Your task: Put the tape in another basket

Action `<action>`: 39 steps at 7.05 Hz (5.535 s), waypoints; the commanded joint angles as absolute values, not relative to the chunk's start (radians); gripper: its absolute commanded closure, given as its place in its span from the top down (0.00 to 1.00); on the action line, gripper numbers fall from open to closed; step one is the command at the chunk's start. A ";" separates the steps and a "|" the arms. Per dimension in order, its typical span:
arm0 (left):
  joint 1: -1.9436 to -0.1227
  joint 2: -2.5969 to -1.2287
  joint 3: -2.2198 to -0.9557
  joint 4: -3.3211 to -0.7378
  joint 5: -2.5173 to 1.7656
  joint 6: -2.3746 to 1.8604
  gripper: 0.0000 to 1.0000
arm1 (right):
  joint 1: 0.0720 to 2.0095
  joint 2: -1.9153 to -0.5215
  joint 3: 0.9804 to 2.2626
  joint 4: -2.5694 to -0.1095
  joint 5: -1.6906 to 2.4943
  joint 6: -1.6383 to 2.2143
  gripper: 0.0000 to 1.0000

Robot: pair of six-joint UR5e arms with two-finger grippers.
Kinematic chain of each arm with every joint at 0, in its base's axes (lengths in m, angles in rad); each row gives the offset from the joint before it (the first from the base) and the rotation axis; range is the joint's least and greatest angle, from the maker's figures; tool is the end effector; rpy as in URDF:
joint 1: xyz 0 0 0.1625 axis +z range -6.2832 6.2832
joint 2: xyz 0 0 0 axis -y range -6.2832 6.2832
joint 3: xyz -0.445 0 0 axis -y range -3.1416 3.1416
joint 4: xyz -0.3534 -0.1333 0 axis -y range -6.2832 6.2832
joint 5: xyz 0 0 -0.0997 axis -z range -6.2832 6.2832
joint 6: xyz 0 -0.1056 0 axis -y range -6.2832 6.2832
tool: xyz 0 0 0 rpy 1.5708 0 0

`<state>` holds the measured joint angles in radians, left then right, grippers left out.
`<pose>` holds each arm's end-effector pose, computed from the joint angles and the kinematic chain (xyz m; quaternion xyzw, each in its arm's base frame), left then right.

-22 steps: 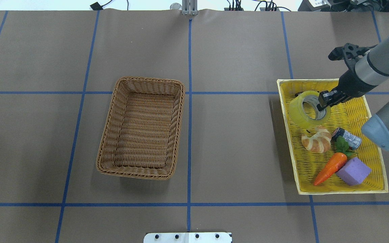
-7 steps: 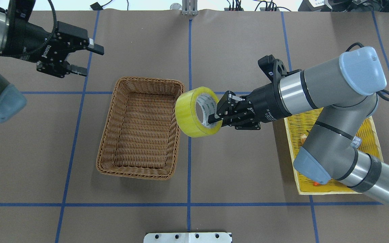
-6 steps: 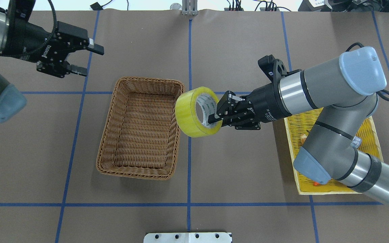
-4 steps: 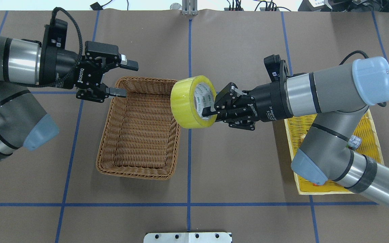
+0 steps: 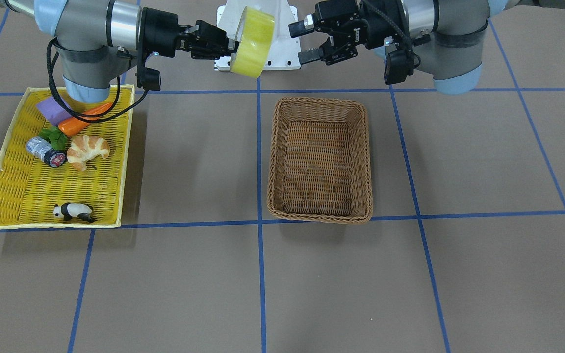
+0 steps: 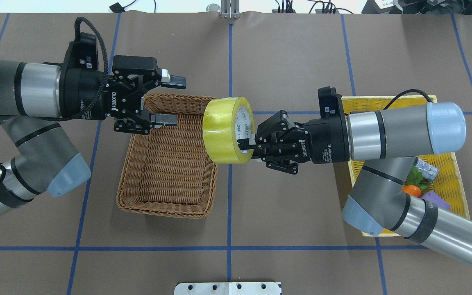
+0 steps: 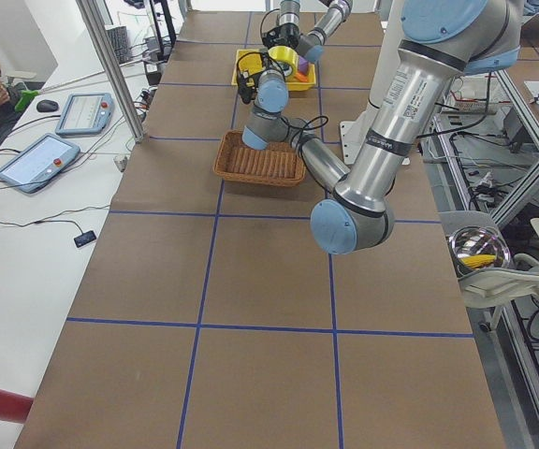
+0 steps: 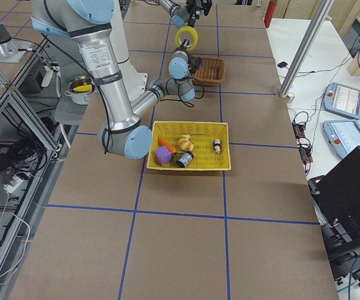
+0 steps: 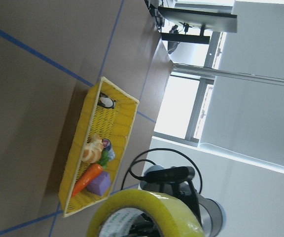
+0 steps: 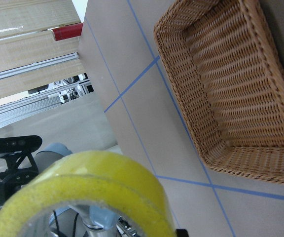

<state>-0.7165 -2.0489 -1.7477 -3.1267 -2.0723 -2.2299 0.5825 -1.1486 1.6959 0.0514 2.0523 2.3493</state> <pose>0.3226 -0.3904 0.2071 -0.0865 0.8686 -0.1046 0.4766 -0.3755 -0.3484 0.2494 -0.1949 -0.8437 0.1216 0.4853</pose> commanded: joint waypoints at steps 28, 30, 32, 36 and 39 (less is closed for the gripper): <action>-0.586 -2.028 -1.974 -2.230 -1.891 -1.556 0.00 | 1.057 -1.446 1.458 0.054 2.462 1.513 1.00; -0.589 -2.029 -1.974 -2.072 -1.872 -1.480 0.00 | 1.150 -1.485 1.456 -0.119 2.454 1.282 1.00; -0.600 -2.046 -1.994 -1.895 -1.871 -1.361 0.00 | 1.228 -1.567 1.456 -0.295 2.406 0.839 1.00; -0.620 -2.094 -2.056 -1.540 -1.817 -1.260 0.00 | 1.317 -1.609 1.457 -0.543 2.355 0.463 1.00; -0.617 -2.121 -1.939 -1.535 -1.810 -1.259 0.00 | 1.376 -1.559 1.470 -0.889 2.335 0.148 1.00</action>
